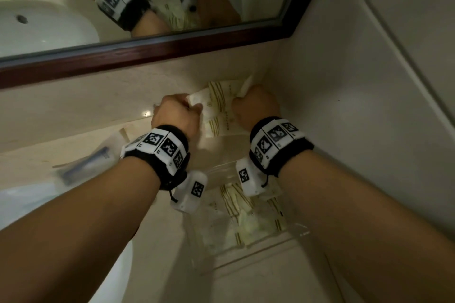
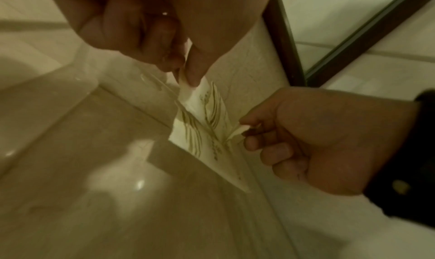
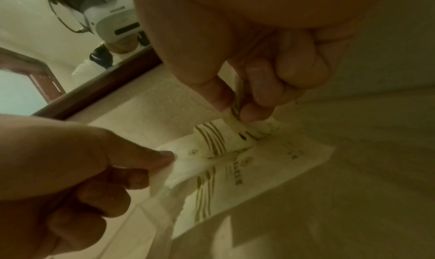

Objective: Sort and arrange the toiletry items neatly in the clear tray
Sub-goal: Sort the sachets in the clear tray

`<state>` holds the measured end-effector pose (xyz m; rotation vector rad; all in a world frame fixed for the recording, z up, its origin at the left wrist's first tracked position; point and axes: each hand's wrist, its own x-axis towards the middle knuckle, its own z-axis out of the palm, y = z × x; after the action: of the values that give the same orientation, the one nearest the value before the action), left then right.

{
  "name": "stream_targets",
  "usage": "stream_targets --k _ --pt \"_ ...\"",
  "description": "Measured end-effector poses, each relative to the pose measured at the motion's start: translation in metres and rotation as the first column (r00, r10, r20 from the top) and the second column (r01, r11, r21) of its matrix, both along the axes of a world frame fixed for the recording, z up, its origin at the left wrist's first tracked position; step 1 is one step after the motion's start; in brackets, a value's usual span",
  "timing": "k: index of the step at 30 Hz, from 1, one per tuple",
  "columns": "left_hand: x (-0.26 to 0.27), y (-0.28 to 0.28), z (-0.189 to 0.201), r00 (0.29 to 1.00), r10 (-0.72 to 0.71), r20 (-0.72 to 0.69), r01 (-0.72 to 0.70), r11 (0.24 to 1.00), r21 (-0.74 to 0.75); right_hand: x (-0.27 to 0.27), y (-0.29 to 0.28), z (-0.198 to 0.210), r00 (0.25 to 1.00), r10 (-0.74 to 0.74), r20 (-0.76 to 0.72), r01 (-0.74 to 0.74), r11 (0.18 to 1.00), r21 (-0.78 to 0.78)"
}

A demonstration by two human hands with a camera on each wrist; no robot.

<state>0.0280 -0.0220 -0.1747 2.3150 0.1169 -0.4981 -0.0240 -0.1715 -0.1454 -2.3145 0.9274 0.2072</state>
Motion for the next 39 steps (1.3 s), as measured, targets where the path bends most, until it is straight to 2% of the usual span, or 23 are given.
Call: stream_targets --k 5,11,17,20,26,30,35,39 --pt "-0.015 0.012 0.018 0.997 0.003 0.08 -0.002 1.0 -0.011 -0.028 -0.003 0.0 0.99 -0.123 0.065 0.12 0.992 0.045" --pt "-0.036 0.032 0.037 0.993 0.072 0.089 -0.069 0.997 -0.04 -0.062 0.002 -0.006 0.977 -0.176 0.12 0.165 0.982 0.094" --pt "-0.062 0.049 0.046 0.99 0.046 0.135 -0.035 0.996 -0.079 -0.11 0.011 0.002 0.937 -0.283 0.205 0.256 0.956 0.145" --pt "-0.078 0.059 0.042 0.993 0.032 0.11 -0.017 0.991 -0.131 -0.135 0.014 -0.001 0.911 -0.345 0.225 0.308 0.933 0.185" --pt "-0.112 0.066 0.026 1.0 -0.017 0.0 0.017 0.974 -0.227 -0.176 0.025 -0.022 0.861 -0.48 0.168 0.414 0.853 0.318" --pt "-0.135 0.066 0.013 0.994 -0.061 -0.088 0.035 0.963 -0.268 -0.192 0.036 -0.037 0.852 -0.511 0.113 0.436 0.813 0.387" --pt "-0.152 0.067 -0.002 0.979 -0.071 -0.193 0.035 0.982 -0.183 -0.196 0.047 -0.052 0.835 -0.551 -0.002 0.479 0.723 0.498" --pt "-0.159 0.07 -0.009 0.974 -0.108 -0.199 0.098 0.993 -0.06 -0.203 0.053 -0.053 0.862 -0.505 -0.037 0.456 0.744 0.488"
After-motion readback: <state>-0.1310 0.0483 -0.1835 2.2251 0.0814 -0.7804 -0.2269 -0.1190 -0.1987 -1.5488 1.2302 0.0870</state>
